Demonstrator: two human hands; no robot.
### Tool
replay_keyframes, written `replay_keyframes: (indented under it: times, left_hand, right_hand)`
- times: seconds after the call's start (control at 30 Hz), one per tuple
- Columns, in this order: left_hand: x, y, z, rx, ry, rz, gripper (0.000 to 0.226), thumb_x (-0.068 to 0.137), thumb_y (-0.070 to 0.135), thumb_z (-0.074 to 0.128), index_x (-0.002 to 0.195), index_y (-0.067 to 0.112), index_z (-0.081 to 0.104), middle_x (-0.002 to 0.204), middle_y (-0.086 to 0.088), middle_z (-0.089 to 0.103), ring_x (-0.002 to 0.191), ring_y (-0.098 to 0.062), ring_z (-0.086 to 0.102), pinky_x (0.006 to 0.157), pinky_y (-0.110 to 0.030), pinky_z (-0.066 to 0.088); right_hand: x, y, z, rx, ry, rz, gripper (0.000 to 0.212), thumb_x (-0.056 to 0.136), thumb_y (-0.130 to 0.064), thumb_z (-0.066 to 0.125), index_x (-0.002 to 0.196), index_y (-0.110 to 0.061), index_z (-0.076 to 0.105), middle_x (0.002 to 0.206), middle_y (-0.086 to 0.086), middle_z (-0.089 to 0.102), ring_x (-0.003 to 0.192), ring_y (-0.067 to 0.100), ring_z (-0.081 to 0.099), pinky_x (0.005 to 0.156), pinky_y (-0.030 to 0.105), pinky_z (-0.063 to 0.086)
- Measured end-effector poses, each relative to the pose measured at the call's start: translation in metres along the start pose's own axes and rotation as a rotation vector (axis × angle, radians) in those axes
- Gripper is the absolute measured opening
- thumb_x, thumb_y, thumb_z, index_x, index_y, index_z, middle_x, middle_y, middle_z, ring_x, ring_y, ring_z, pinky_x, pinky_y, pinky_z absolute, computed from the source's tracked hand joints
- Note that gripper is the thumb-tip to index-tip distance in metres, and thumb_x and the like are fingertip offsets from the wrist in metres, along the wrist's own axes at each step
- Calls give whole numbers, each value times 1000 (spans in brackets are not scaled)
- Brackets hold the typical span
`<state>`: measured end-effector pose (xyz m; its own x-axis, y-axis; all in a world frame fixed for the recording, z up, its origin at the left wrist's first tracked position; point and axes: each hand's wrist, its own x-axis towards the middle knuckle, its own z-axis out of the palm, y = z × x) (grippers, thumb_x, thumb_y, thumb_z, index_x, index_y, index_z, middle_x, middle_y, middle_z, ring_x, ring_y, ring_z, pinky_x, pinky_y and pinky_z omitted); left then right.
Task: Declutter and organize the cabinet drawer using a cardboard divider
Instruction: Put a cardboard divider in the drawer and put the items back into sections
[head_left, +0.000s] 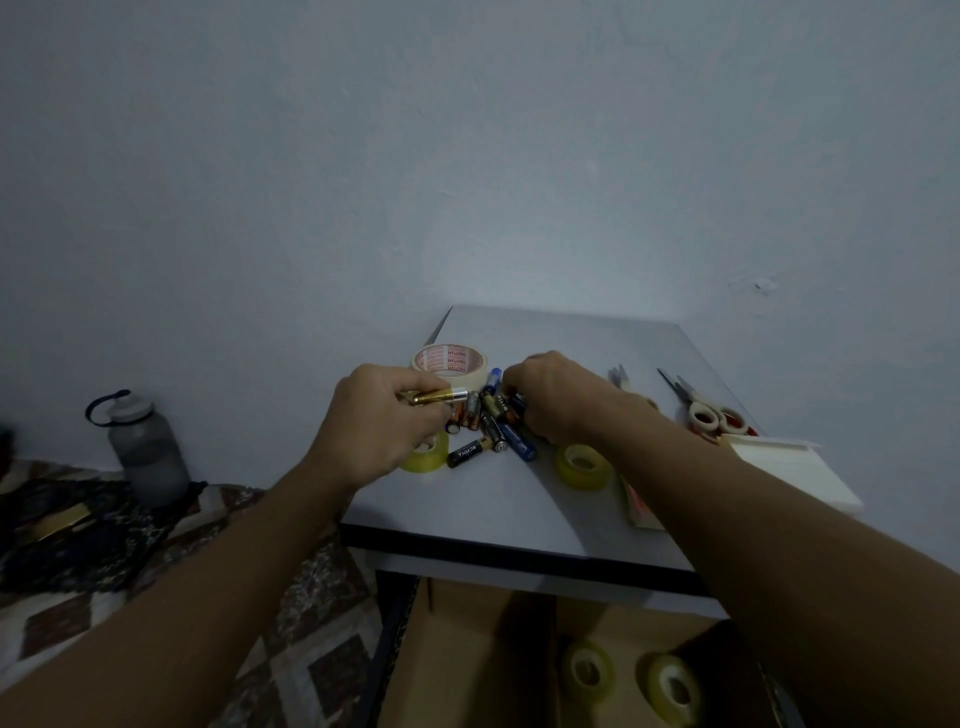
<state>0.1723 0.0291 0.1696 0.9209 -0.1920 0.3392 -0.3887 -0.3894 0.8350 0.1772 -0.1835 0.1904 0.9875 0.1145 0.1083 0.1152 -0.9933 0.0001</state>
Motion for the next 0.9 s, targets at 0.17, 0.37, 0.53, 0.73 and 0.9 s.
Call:
replay_keyframes:
  times: [0.17, 0.37, 0.53, 0.73, 0.9]
  left_hand:
    - [0, 1, 0, -14, 1, -1, 21, 79, 13, 78, 97, 25, 79, 72, 2, 75, 63, -14, 71, 65, -28, 57]
    - [-1, 3, -2, 4, 13, -4, 23, 80, 14, 79, 102, 20, 79, 70, 4, 72, 59, -7, 66, 59, -21, 51]
    - [-9, 9, -7, 12, 14, 4, 24, 80, 14, 79, 103, 19, 78, 70, 1, 74, 57, -7, 66, 59, -22, 51]
    - [-36, 27, -19, -36, 25, 8, 27, 80, 13, 79, 107, 16, 77, 78, -3, 76, 63, -13, 70, 63, -28, 58]
    - [-80, 39, -26, -204, 9, -21, 21, 83, 5, 76, 93, 23, 77, 80, -19, 74, 67, -33, 68, 78, -53, 57]
  right_hand:
    - [-1, 2, 1, 21, 55, -1, 33, 85, -4, 65, 116, -16, 64, 109, 8, 61, 96, 25, 60, 82, 40, 56]
    - [-1, 6, -8, 144, 123, 15, 33, 89, -10, 67, 121, -18, 64, 115, 7, 67, 97, 21, 62, 82, 33, 57]
    - [-10, 6, -25, 267, 192, 47, 31, 95, -10, 61, 125, -15, 64, 117, 7, 67, 85, 15, 59, 67, 19, 46]
    - [-49, 1, -57, 519, 250, 116, 28, 90, -14, 67, 119, -15, 67, 103, 7, 73, 83, 21, 67, 74, 32, 55]
    - [-102, -6, -62, 893, 182, 180, 35, 83, 5, 70, 113, -11, 68, 92, 10, 72, 79, 28, 71, 75, 40, 62]
